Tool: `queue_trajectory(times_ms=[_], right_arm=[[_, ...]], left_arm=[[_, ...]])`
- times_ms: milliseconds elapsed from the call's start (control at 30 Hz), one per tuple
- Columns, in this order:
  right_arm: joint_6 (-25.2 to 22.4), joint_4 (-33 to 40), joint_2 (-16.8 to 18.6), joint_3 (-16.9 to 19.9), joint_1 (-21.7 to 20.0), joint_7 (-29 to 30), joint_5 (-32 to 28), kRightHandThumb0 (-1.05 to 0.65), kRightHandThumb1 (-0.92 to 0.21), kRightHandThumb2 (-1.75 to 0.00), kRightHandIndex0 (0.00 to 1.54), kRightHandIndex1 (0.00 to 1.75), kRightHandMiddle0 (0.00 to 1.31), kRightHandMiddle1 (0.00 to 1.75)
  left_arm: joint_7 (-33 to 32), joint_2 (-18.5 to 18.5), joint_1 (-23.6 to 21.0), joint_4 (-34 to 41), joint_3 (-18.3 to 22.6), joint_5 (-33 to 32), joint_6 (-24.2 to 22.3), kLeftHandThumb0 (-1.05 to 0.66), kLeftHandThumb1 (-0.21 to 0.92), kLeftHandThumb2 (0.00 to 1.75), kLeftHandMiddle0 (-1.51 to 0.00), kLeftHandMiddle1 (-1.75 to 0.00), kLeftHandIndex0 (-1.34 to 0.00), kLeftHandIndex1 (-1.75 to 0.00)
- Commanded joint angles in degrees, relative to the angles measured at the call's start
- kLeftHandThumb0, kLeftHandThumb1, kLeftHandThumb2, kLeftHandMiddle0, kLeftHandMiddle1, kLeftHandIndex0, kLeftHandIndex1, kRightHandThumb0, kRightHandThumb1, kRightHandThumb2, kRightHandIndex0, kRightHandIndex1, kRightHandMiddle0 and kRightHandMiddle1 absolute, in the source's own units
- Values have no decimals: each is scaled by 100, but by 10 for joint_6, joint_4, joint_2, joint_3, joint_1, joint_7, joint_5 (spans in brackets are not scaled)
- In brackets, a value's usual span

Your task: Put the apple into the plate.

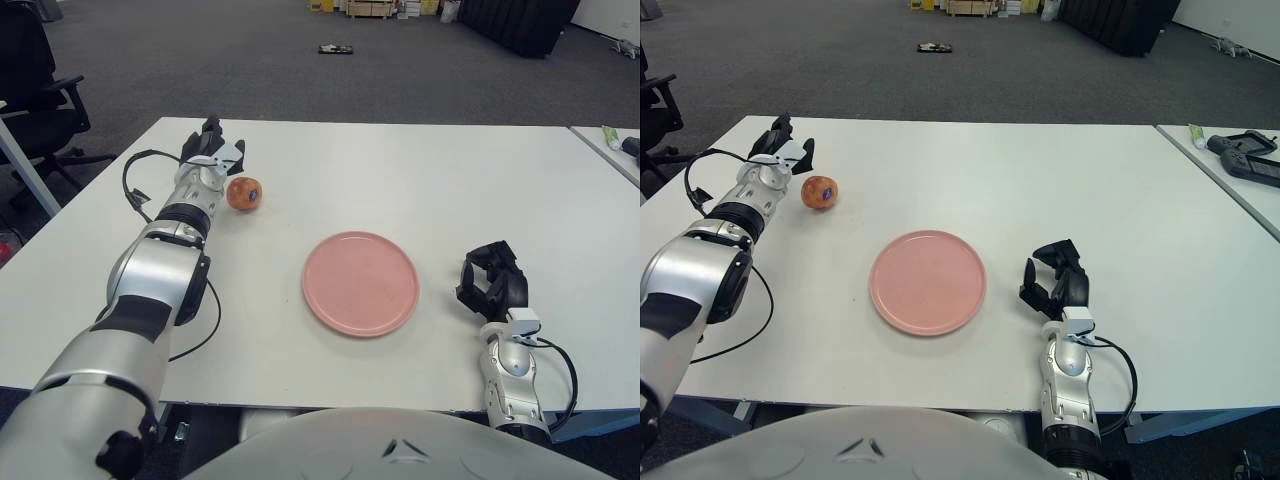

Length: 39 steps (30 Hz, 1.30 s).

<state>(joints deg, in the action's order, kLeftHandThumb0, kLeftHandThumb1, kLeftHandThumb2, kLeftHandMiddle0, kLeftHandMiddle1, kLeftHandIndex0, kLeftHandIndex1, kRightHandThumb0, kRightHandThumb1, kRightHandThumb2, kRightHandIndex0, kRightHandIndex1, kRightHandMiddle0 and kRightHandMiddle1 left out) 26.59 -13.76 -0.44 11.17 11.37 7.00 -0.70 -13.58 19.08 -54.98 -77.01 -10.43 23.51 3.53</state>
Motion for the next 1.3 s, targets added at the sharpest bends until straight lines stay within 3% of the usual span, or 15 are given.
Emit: queue_trajectory(times_ms=[0,400,467,600,900,1267], right_arm=[[5,12,-5,6,-3,-3,-7,-42,-52,-107,65,137,45,175],[-15,36,-5,10,-2,-12,-21,-41,-53,-106,64,138,44,175],[-20,41,-5,10,0,-13,-22,-41,-53,-105,64,137,44,175],[-35,53,-4,12,4,-8,-20,-41,-54,-105,63,136,44,175],[-37,63,-8,17,14,-8,-15,-41,-52,-106,63,136,45,175],[-51,105,2,32,39,11,-16,-42,-50,-109,64,139,46,175]], left_arm=[[18,-8,18,-1,-7,5,2,-89,92,103,0,0,0,0],[86,-7,45,-1,-5,-6,25,-91,92,90,-1,-1,-2,-1],[92,-7,46,-1,-8,-3,25,-92,92,87,-2,-3,-1,-10],[102,-8,46,-4,-25,14,16,-93,92,79,-1,-8,0,-26],[107,-16,48,-6,-62,47,2,-92,92,70,0,-15,0,-43],[84,-24,69,-12,-105,87,-24,-92,92,68,0,-11,0,-40]])
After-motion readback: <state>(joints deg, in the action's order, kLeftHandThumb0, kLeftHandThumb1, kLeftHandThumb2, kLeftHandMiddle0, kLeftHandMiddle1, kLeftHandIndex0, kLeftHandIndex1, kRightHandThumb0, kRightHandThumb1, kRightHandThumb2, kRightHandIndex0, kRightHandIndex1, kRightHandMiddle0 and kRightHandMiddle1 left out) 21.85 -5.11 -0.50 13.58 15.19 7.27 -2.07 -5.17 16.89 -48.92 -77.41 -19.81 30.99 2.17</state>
